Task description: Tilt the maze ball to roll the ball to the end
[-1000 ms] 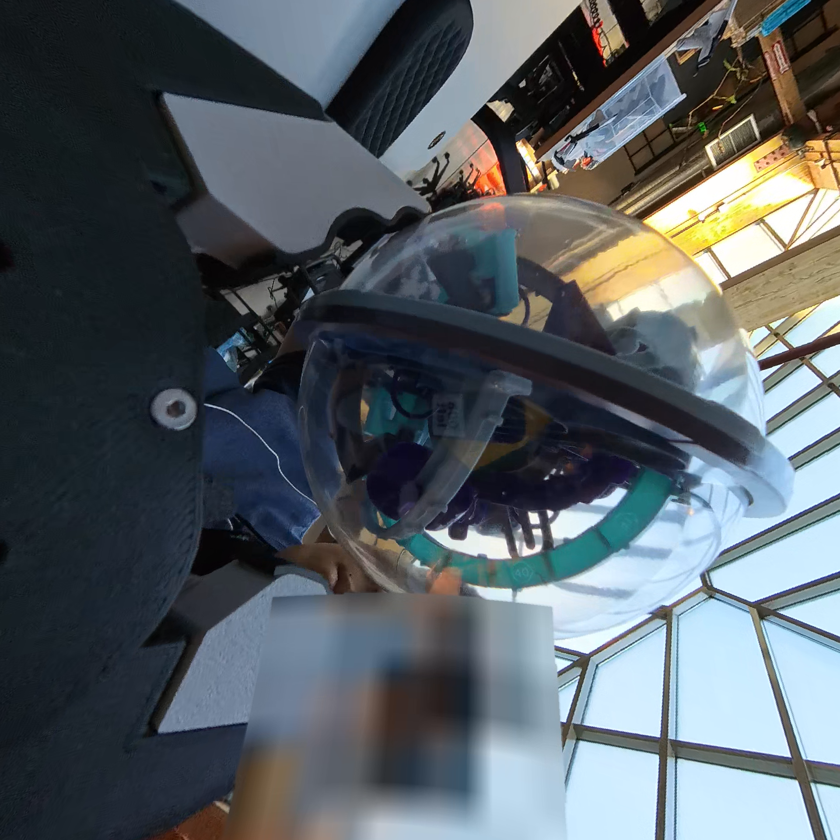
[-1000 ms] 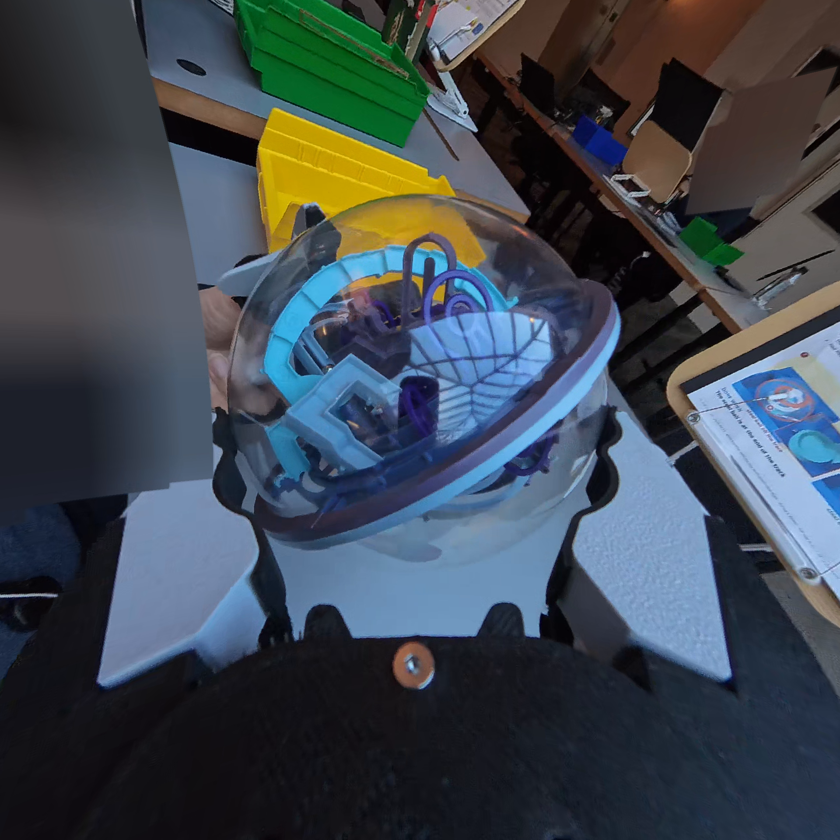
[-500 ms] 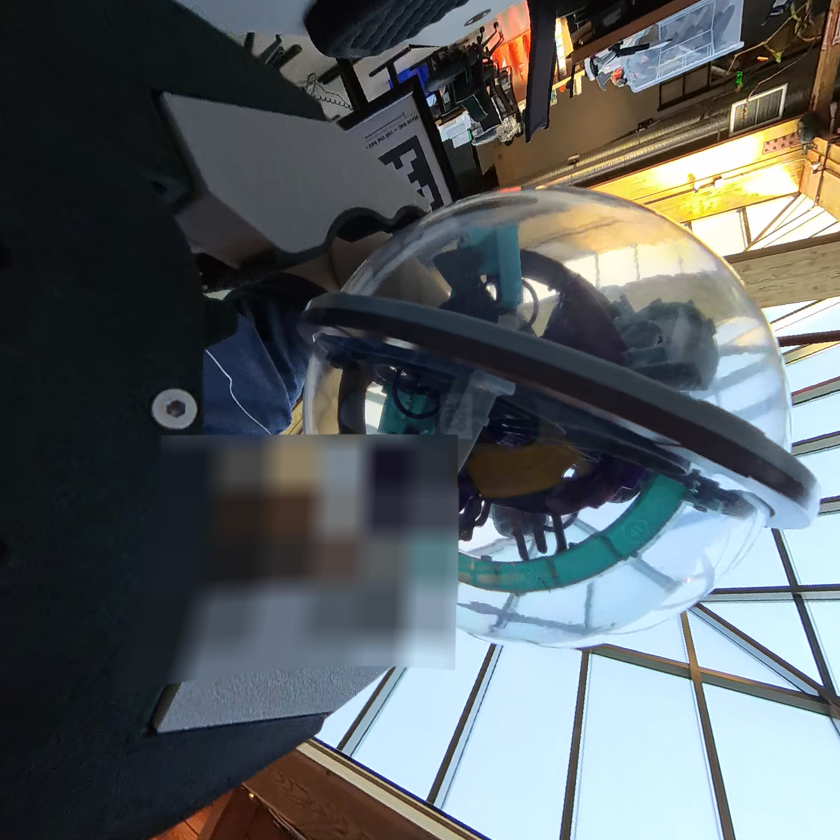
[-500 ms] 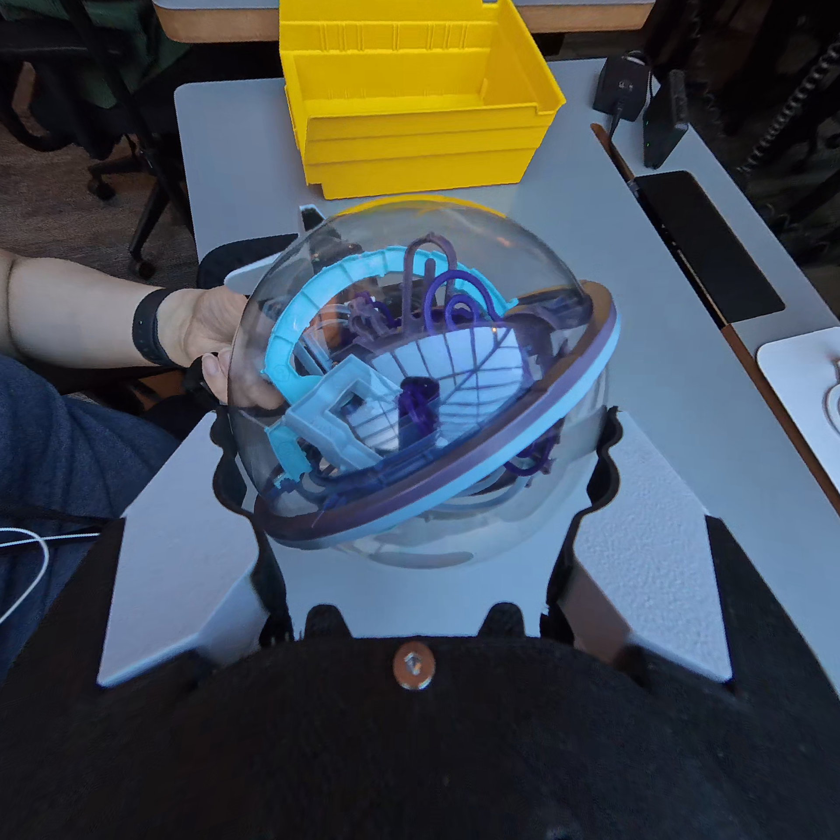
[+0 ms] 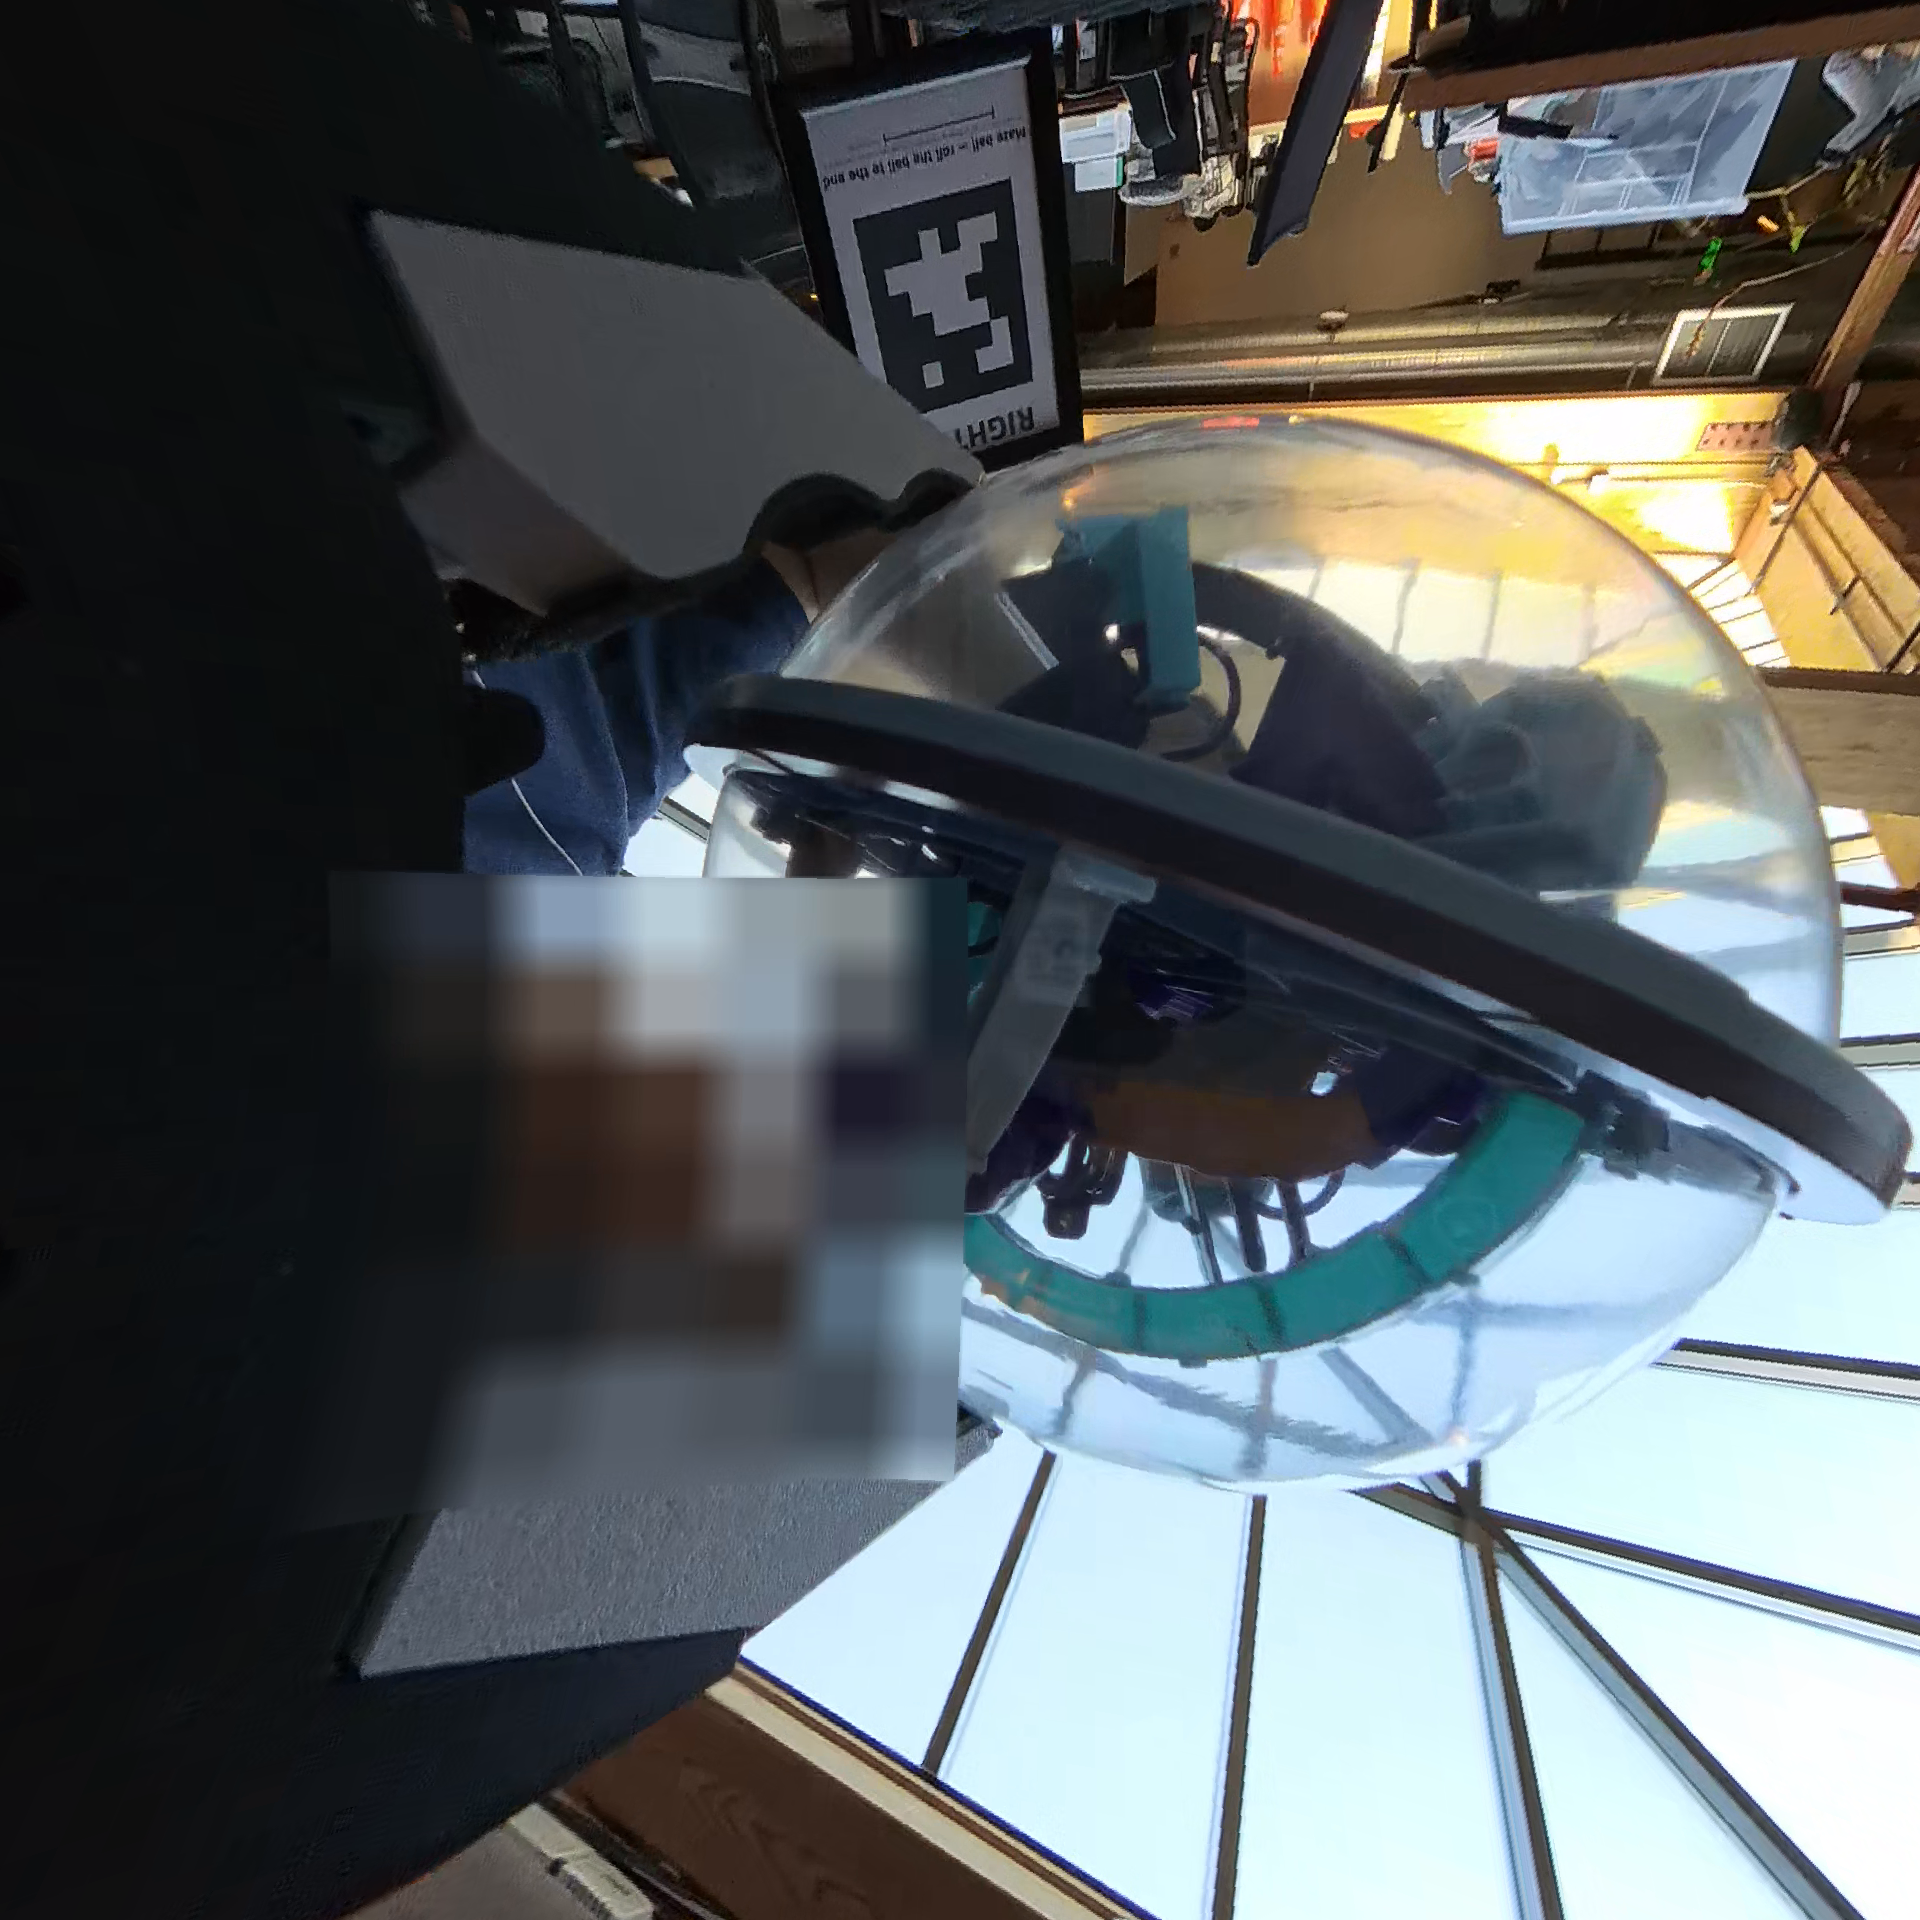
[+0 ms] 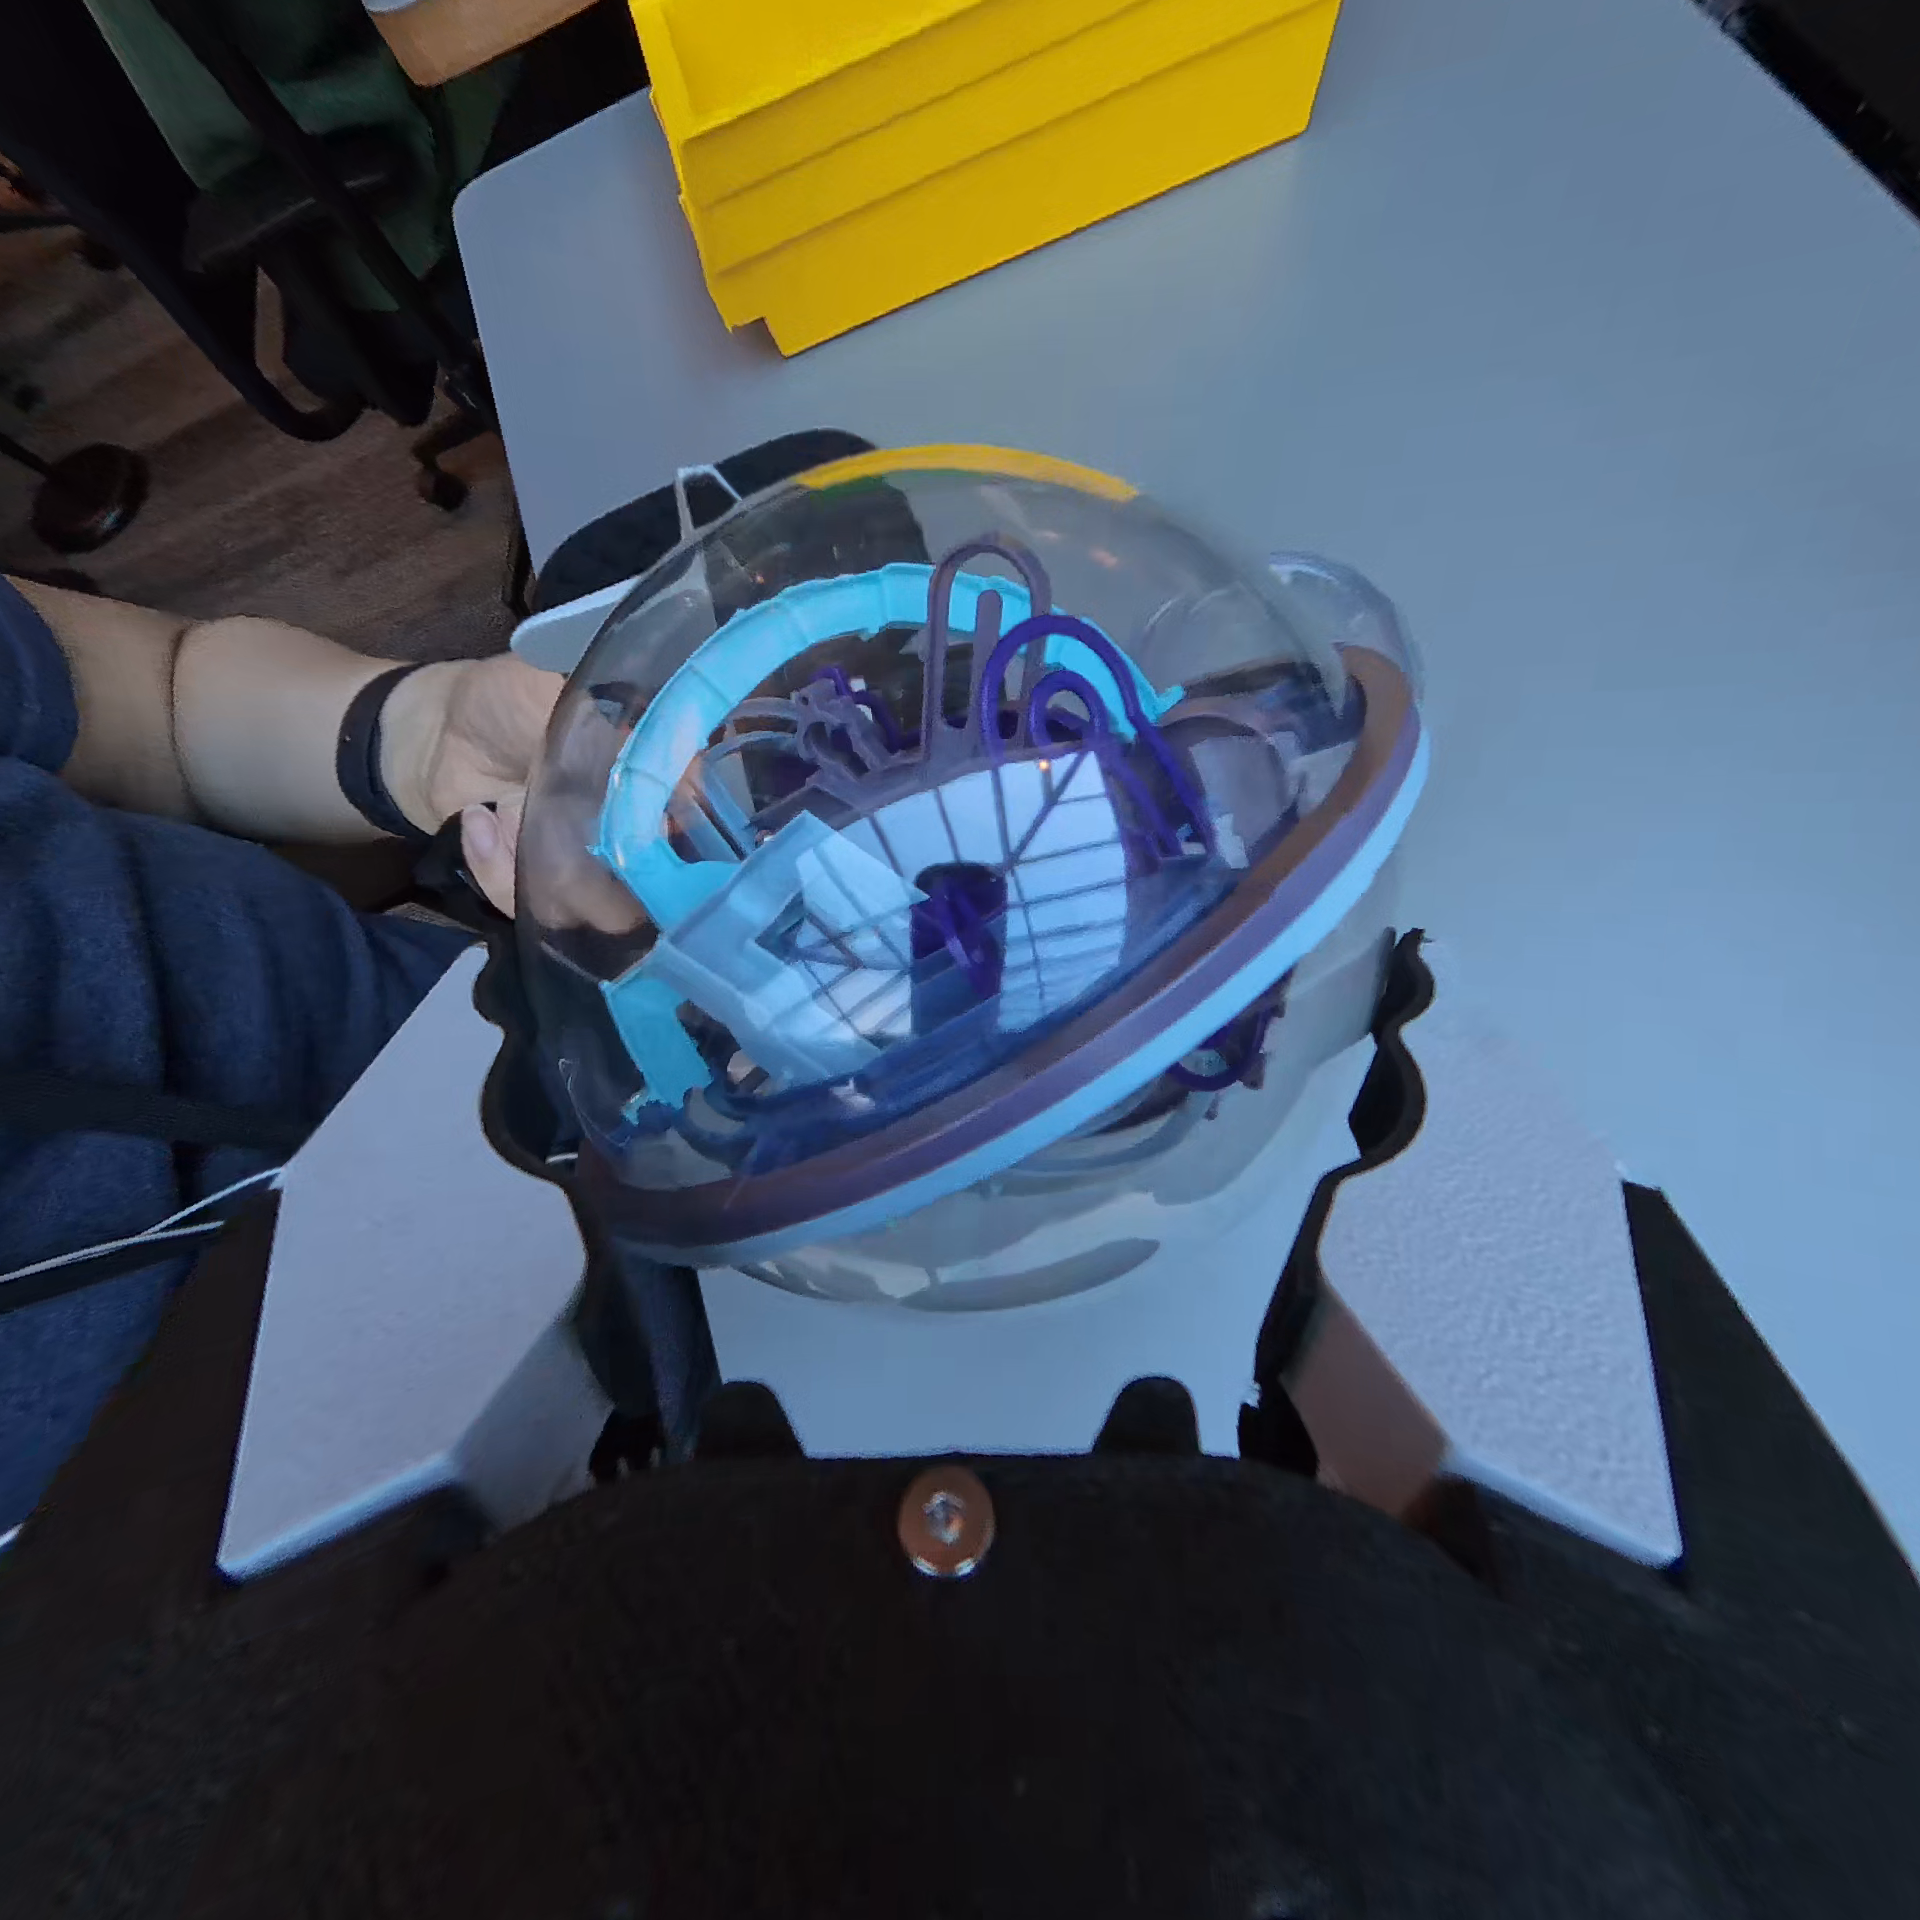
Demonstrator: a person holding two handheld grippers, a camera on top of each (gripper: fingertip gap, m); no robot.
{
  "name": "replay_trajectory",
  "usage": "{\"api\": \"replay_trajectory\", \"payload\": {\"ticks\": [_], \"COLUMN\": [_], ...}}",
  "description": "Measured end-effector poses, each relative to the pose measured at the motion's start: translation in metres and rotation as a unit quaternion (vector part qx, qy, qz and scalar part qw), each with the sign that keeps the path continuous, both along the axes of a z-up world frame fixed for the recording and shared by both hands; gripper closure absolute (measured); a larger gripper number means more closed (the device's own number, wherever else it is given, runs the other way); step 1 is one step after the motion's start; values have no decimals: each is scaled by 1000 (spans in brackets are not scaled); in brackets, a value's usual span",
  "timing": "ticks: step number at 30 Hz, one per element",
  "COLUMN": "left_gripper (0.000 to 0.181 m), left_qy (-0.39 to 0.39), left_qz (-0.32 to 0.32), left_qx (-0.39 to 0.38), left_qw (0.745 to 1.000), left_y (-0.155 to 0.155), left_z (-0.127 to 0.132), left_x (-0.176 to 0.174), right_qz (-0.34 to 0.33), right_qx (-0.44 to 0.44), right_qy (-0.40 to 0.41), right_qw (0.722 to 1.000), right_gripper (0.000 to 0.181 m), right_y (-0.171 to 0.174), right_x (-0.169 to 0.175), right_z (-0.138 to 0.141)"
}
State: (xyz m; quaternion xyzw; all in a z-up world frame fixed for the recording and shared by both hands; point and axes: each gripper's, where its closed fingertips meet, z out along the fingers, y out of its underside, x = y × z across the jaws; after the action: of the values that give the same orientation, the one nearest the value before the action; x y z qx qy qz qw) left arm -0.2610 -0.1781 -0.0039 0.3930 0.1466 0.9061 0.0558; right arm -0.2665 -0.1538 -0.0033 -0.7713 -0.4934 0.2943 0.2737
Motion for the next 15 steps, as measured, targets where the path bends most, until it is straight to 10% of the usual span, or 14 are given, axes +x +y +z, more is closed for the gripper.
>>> {"api": "replay_trajectory", "payload": {"ticks": [15], "left_gripper": [22], "left_qy": [-20], "left_qz": [-51], "left_qx": [-88], "left_qw": [995], "left_y": [9], "left_z": [15], "left_x": [23], "right_qz": [-3], "right_qx": [-174], "right_qy": [8], "right_qw": [985], "right_gripper": [21], "right_y": [20], "right_x": [19], "right_z": [1]}}
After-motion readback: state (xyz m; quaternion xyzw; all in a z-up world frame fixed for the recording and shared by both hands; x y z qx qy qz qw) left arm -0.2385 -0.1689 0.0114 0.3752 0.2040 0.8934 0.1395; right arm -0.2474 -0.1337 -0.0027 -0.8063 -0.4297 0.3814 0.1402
